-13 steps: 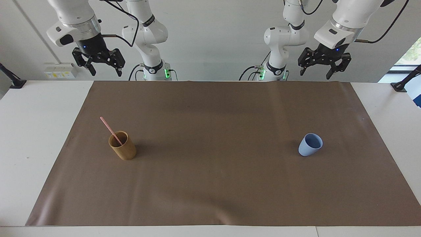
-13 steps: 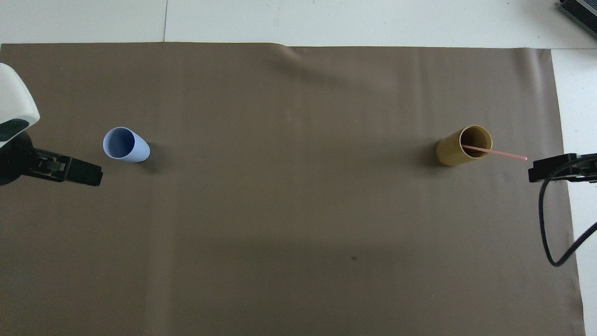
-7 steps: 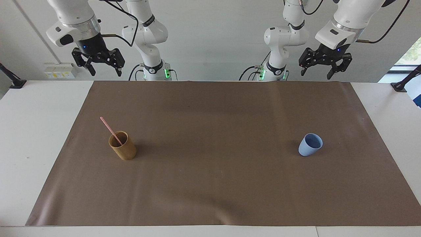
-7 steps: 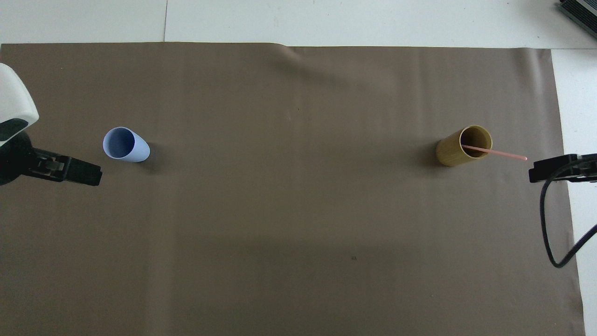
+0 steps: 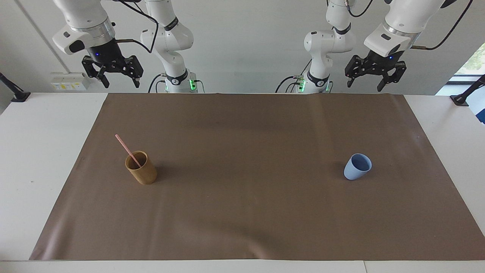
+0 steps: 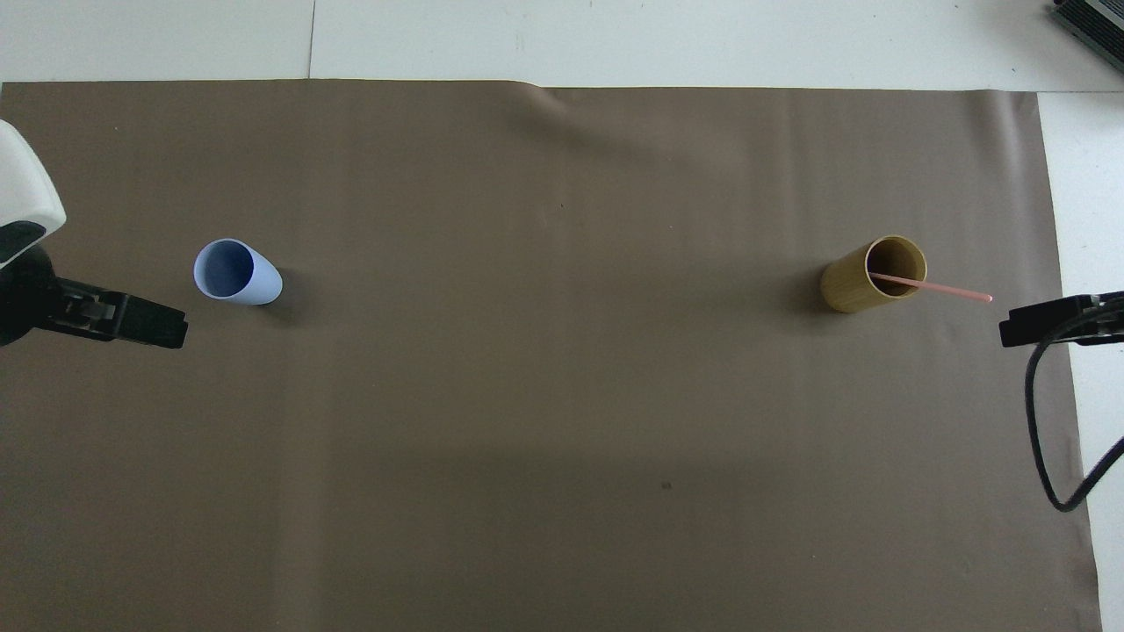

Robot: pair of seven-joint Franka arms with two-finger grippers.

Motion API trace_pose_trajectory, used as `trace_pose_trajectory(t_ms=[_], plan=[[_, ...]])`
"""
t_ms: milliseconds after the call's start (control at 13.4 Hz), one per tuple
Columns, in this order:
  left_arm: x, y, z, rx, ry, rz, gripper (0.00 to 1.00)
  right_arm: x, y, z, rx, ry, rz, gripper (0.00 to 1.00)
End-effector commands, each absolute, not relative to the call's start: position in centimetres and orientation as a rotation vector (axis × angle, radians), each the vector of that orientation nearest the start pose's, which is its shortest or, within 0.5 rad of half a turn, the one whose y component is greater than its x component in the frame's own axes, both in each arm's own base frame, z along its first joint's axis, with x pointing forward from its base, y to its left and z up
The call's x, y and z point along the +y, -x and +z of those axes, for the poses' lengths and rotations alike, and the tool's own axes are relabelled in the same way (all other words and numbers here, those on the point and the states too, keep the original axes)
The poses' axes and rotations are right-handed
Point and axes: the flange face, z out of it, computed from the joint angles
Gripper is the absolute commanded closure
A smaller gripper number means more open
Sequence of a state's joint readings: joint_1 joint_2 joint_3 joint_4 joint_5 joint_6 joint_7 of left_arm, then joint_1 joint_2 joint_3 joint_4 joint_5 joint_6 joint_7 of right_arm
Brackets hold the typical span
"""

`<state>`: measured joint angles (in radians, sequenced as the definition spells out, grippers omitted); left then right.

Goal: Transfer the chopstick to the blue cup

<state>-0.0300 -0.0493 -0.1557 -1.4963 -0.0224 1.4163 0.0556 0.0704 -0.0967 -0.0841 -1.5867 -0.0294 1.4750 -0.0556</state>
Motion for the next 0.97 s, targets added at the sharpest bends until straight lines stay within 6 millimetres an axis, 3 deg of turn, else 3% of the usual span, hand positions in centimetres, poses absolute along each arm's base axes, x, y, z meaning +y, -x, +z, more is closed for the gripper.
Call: trace_pose_trajectory(t_ms=[0, 225, 449, 674, 899], plan=[[-9.7, -50.8, 67.2, 0.369, 3.125, 0.038, 0.0, -2.1, -50.7, 66.0, -0.111, 3.15, 0.04, 0.0], [-9.7, -50.9, 67.1, 0.367, 3.126, 0.036, 0.0, -2.1, -50.7, 66.0, -0.157, 3.149, 0.041, 0.0], [-8.3, -51.6, 67.3, 0.326, 3.133, -0.015, 0.0, -2.6, -50.6, 65.9, -0.205, 3.145, 0.044, 0.0], [-8.0, -53.2, 67.1, 0.305, 3.136, -0.164, 0.0, -2.6, -50.7, 65.8, -0.294, 3.138, 0.044, 0.0], [-5.1, -55.1, 63.1, 0.218, 3.141, -0.197, 0.0, -3.2, -50.4, 65.6, -0.503, 3.113, 0.044, 0.0]])
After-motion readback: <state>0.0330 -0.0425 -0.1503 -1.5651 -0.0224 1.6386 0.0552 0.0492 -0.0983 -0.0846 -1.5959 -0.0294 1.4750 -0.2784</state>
